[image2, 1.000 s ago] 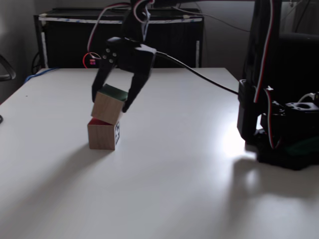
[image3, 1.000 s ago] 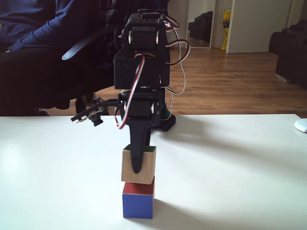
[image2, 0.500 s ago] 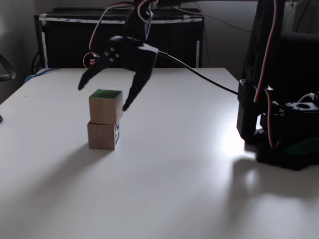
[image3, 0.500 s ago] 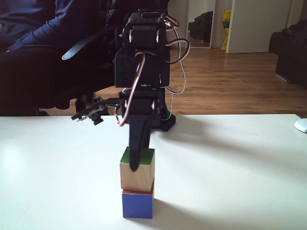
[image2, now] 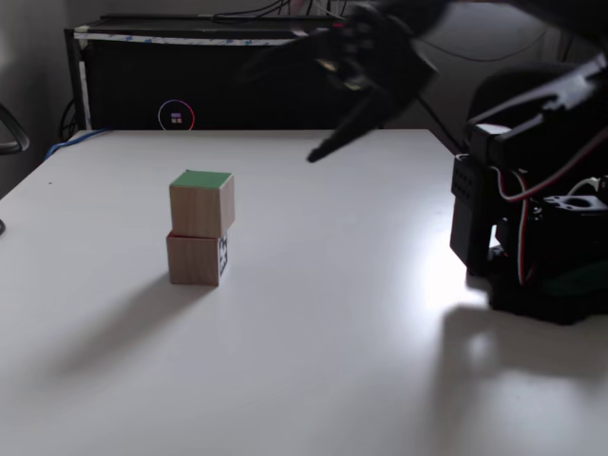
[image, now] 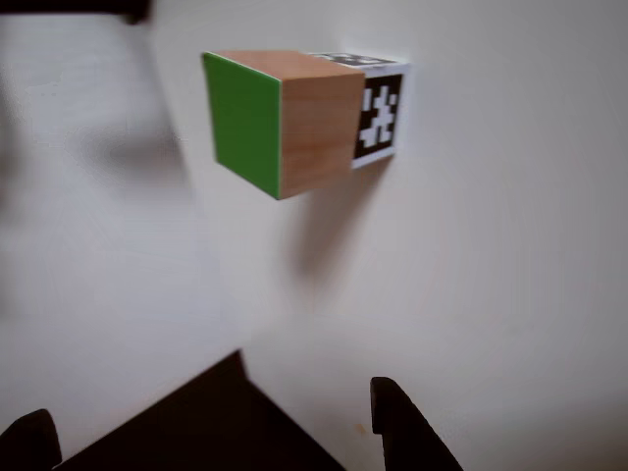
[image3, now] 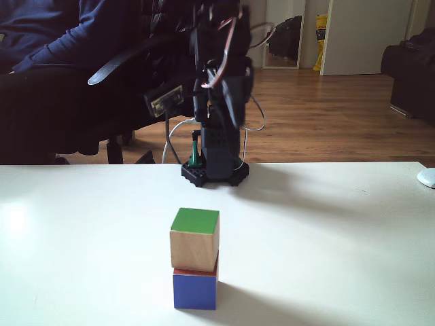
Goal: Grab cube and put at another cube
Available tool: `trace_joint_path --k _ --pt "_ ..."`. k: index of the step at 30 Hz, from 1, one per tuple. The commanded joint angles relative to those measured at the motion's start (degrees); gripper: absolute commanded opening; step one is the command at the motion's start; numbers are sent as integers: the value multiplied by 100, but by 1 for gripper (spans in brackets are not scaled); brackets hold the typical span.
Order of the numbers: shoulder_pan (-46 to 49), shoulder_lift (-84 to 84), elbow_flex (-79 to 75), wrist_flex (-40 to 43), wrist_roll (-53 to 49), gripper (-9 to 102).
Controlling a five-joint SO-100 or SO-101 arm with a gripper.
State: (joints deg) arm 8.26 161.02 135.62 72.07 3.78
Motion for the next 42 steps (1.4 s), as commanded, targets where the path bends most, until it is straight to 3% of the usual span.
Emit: trace_joint_path --k 1,7,17,21,42 --pt "141 1380 1046 -466 -53 47" --pt "352 2725 2663 -545 -281 42" --pt "598 2742 3489 -35 -369 24" --pt "712 2742 3445 176 -378 0" --pt "738 2742 3445 185 -633 0"
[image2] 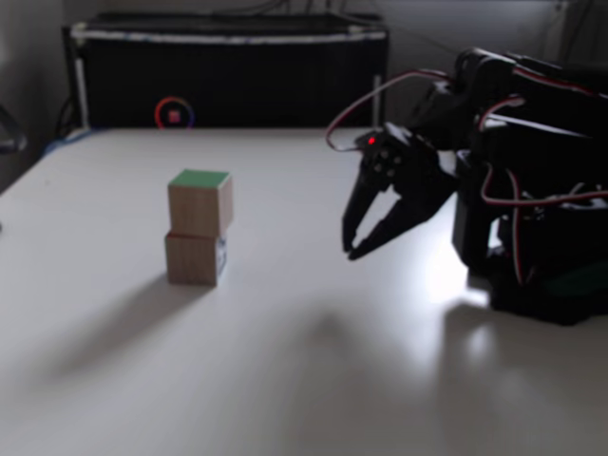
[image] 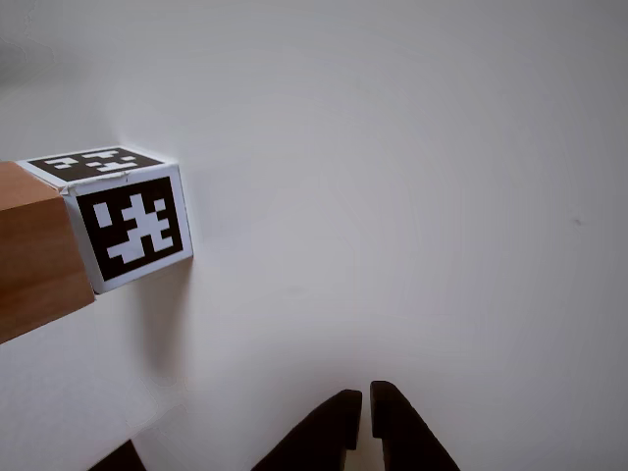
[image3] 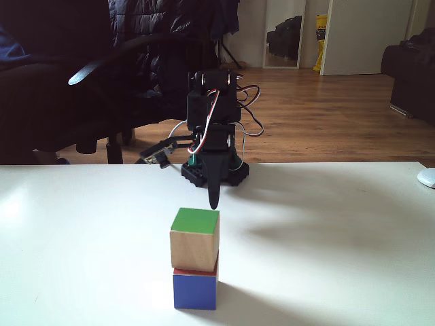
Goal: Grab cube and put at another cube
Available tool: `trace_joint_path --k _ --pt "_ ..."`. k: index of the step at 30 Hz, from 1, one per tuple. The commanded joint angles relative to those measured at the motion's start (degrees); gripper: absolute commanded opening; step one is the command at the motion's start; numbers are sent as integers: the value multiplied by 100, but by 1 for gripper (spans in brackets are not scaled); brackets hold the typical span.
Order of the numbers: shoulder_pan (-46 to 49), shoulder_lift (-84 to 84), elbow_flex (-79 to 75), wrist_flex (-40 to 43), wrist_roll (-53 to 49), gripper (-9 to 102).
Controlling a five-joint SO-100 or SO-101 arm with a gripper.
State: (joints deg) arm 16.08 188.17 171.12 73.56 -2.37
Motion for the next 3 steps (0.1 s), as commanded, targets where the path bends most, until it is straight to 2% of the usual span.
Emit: trace_joint_path --k 1,3 --pt "-44 26 -105 35 -18 0" --pt "-44 26 -105 35 -18 0"
